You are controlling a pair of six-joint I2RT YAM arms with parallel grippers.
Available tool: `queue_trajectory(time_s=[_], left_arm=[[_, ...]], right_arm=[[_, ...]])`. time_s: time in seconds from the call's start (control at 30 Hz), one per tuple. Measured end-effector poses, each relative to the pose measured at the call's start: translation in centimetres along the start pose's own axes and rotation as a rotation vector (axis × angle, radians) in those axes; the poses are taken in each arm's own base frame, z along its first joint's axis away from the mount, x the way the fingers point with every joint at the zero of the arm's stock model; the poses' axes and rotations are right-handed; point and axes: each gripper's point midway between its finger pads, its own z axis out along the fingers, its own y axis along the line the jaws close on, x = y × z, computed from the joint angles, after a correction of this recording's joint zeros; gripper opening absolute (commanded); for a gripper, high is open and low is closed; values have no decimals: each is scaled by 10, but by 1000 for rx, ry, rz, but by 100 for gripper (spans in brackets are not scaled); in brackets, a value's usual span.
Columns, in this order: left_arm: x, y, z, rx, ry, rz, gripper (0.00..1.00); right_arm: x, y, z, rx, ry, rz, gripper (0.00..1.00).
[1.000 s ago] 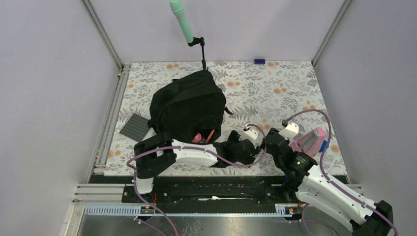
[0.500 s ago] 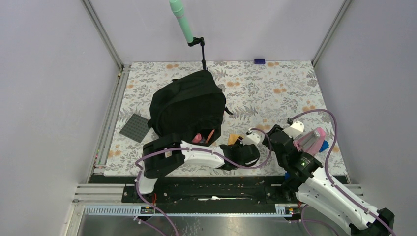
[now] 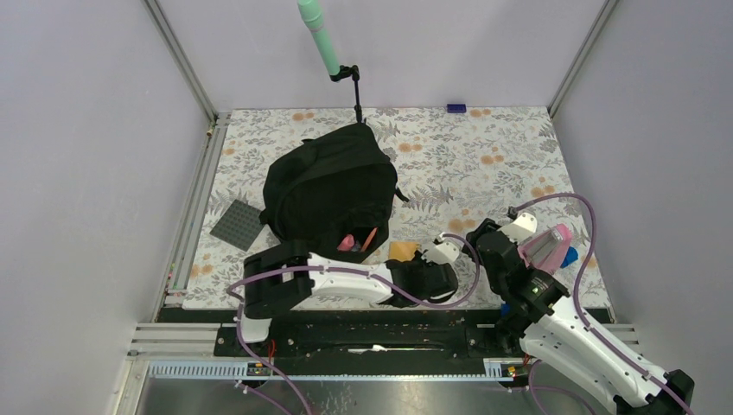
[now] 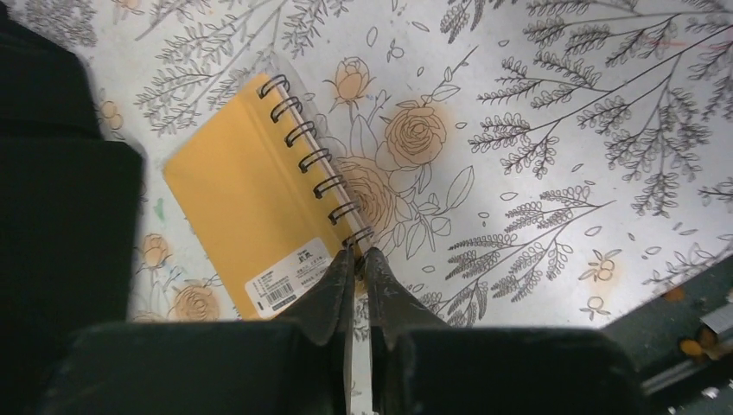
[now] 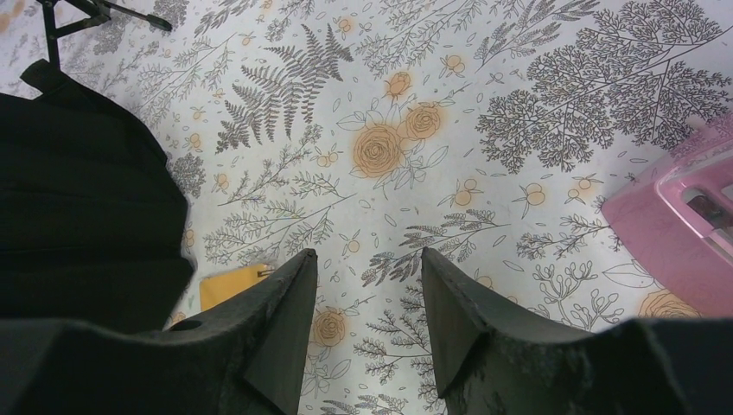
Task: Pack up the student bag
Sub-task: Pick up the book from the center of the board.
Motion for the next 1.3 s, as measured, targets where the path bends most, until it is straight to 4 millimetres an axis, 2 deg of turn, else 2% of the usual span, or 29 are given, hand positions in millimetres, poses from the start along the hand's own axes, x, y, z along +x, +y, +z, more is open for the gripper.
queue_trajectory(time_s=[0.2, 0.4, 0.53, 0.67, 0.8, 0.97, 1.17, 1.3], left_arm=[[-24, 10, -28, 18, -51, -44, 0], [-52, 31, -73, 72, -159, -142, 0], [-62, 41, -93, 118, -236, -200, 0], [-53, 44, -94, 137, -253, -209, 0], [-40, 44, -89, 143, -237, -195, 0], [-38, 41, -89, 166, -245, -210, 0], [-36, 40, -91, 192, -261, -236, 0], [-36, 38, -91, 207, -277, -248, 0]], right_arm=[[-1, 1, -1, -9, -2, 7, 56], [4, 12, -3, -68, 26, 28, 77], [14, 29, -8, -156, 88, 87, 80], [31, 52, -13, -253, 183, 212, 81], [58, 73, -14, -314, 320, 329, 76], [84, 96, -15, -335, 476, 411, 72], [100, 115, -20, -359, 586, 477, 72], [108, 120, -27, -368, 634, 489, 71]])
